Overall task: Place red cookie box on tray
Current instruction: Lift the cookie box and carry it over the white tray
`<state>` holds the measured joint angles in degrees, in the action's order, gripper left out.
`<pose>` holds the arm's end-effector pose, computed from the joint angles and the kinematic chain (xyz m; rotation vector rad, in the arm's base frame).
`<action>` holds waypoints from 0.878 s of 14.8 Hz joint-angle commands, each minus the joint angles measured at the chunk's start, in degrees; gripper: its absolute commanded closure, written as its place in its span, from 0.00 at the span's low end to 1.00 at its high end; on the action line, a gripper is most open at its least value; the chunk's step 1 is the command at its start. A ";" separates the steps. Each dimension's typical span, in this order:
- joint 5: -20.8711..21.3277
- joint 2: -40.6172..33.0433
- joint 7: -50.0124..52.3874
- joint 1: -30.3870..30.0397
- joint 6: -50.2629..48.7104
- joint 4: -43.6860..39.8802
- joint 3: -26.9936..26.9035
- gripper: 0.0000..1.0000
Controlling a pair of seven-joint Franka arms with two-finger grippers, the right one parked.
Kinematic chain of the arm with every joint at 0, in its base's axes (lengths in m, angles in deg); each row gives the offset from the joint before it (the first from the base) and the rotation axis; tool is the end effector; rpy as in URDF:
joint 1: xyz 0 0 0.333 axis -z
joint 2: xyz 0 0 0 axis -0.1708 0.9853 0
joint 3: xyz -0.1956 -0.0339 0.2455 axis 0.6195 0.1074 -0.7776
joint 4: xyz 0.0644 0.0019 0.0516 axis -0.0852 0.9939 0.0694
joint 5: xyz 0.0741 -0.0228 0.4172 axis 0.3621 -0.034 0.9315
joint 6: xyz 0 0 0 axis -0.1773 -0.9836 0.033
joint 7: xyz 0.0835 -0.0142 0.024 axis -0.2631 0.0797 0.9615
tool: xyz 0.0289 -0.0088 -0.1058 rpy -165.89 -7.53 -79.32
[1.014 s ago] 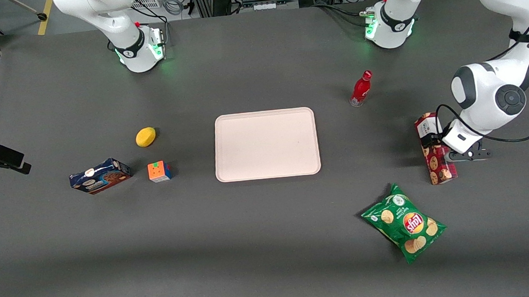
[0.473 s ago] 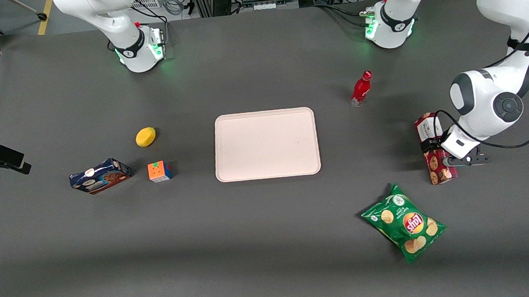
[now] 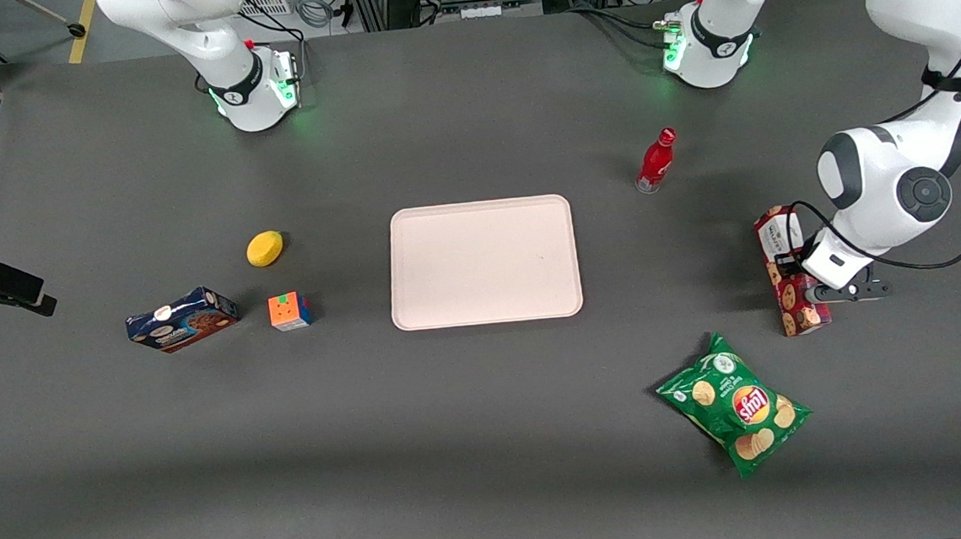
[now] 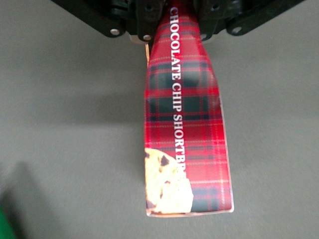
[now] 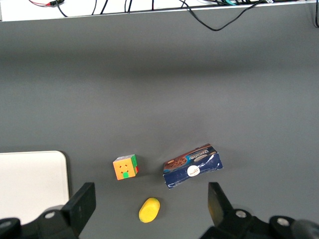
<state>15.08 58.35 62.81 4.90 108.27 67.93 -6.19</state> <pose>0.5609 0.0471 0.1863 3.1268 0.0031 -0.0449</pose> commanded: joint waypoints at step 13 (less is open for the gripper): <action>4.28 -11.48 14.01 0.71 -46.31 -29.96 11.51 1.00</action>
<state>16.33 46.36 67.25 5.21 62.60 39.43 -0.77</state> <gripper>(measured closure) 0.811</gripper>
